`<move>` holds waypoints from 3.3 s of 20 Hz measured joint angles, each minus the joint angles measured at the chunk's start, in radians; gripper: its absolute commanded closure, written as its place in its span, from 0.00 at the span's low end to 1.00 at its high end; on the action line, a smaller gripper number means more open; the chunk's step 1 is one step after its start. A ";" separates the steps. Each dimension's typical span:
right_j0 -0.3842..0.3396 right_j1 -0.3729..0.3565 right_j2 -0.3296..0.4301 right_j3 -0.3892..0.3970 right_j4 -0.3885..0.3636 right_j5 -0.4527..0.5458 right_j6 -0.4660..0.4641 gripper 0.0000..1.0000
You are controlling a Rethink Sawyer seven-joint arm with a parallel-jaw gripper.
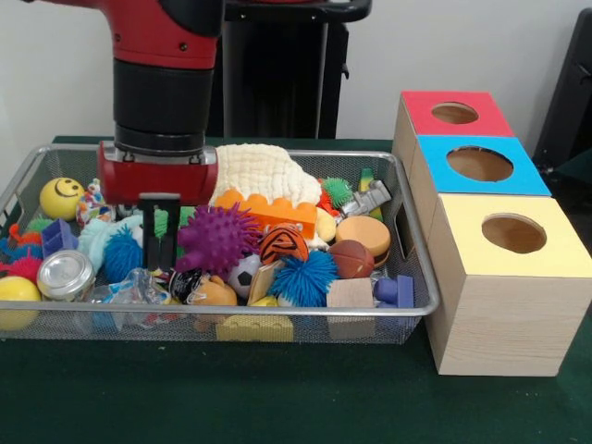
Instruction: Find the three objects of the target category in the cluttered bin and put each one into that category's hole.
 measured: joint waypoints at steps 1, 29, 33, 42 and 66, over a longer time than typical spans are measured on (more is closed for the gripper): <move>0.002 0.008 -0.011 0.005 0.016 -0.018 0.014 1.00; 0.188 0.012 -0.295 0.009 0.234 -0.034 0.320 1.00; 0.247 -0.039 -0.350 0.010 0.233 0.025 0.320 1.00; 0.168 -0.068 -0.292 -0.002 0.233 0.040 0.320 1.00; 0.037 0.088 -0.177 0.001 0.236 0.029 0.320 1.00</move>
